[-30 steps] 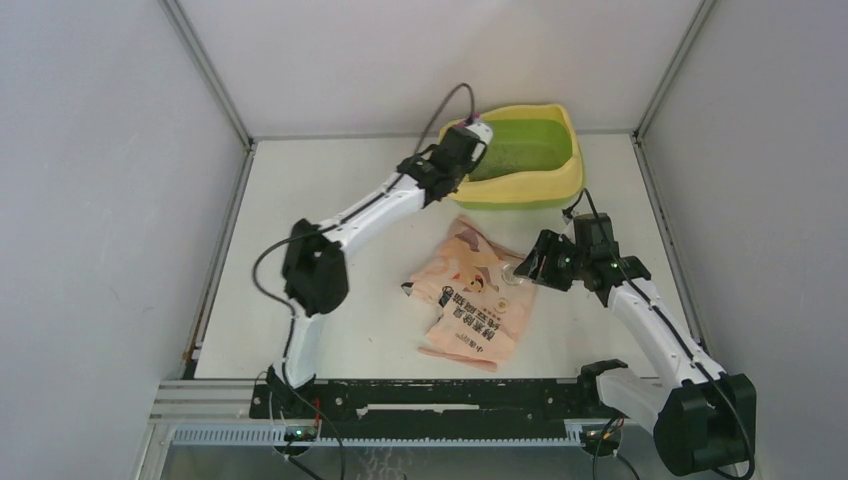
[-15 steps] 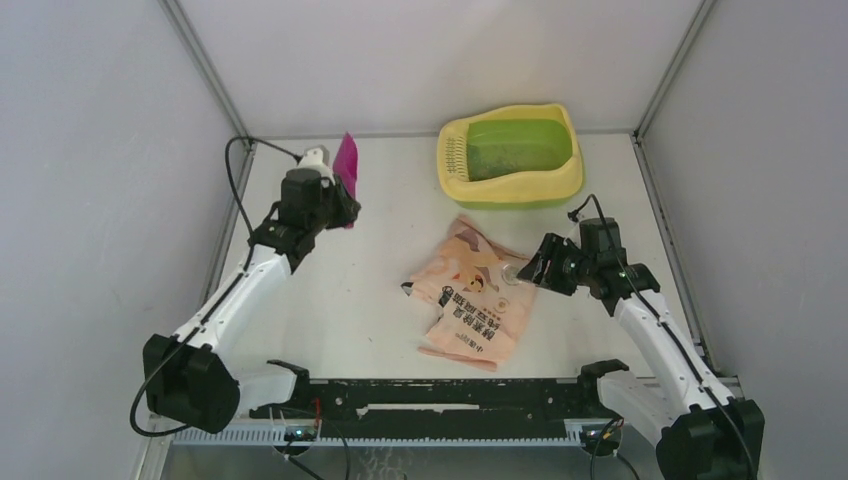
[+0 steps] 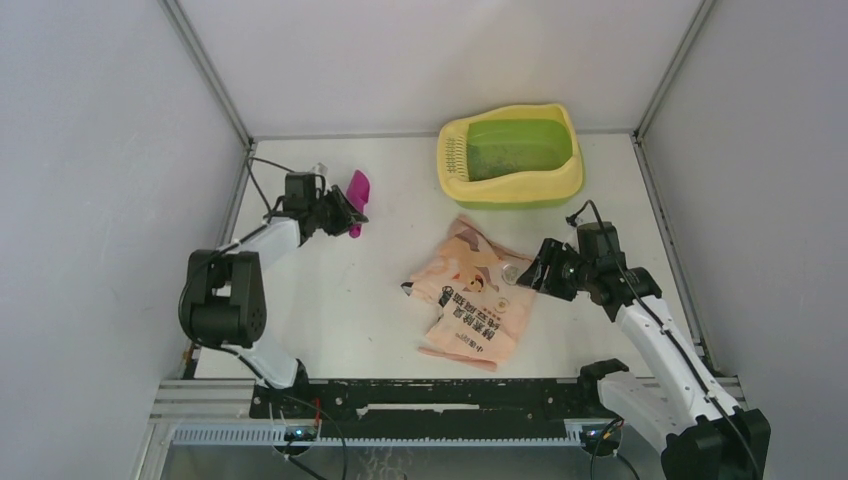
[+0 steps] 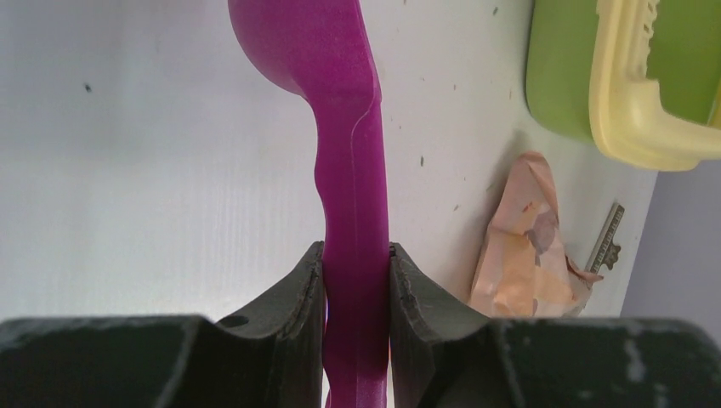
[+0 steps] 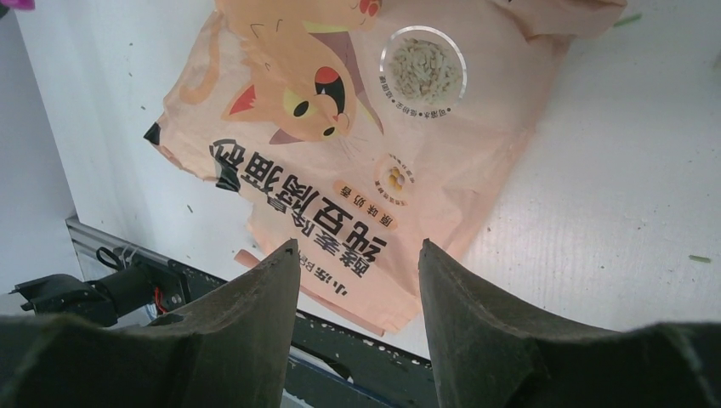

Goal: Fill the litter box with clean litter
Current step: Place the spatula at the center of the board.

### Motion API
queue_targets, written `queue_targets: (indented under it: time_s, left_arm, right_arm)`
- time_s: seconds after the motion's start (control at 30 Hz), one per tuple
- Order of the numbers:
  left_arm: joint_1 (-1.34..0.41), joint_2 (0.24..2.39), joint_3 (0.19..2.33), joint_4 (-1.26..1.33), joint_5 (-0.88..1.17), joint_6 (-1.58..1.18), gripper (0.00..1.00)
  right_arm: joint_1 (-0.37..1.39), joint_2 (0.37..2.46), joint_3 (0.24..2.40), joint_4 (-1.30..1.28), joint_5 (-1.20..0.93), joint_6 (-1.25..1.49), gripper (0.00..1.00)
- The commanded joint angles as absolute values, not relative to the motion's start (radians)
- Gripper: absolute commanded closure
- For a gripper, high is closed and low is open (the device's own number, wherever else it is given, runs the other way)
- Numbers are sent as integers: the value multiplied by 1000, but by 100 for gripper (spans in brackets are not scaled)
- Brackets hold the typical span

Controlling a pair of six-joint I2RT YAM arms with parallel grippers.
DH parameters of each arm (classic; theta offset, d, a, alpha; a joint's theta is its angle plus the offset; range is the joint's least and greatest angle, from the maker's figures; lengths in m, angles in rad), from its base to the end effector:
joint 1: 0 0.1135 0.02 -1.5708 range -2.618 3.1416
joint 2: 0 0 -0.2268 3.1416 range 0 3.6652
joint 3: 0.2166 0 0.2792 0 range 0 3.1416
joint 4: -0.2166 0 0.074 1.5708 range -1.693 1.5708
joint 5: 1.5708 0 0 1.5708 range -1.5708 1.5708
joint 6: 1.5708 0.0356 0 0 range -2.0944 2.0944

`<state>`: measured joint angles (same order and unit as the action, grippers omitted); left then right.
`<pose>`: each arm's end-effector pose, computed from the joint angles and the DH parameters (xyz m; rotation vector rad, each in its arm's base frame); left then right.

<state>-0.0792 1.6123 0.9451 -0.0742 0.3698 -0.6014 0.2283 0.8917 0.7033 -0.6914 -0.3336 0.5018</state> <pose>0.3577 -0.0413 0.1461 -0.4229 2.3379 -0.7654 0.2168 0.0623 0.2149 0.1921 2.5155 0.7196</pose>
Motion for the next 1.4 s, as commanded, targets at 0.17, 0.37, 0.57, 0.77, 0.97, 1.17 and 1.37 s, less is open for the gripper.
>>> queue_targets:
  time_s: [0.17,0.37,0.57,0.77,0.97,1.17,1.37]
  left_arm:
    - [61,1754,1100,-163,529,-596,64]
    - [83,1765,1088,-164,532,-621,39]
    - [93,1687,1045,-198,488,-651,37]
    - [76,1466,935,-260,418,-644,36]
    - [10,1255,888,-392,363,-599,35]
    - [-151,1064,814,-451,330,-619,33]
    - [-245,976,729,-446,329,-643,4]
  right_arm:
    - [238,913,738,-666,-313,496,39]
    - [238,923,738,-656,-321,490,38]
    - [238,914,738,-669,-319,487,38]
    - [272,912,737,-690,-268,515,37]
    - [364,899,694,-694,-154,615,28]
    - [452,813,580,-674,-73,791,21]
    - [529,668,430,-645,-1,979,21]
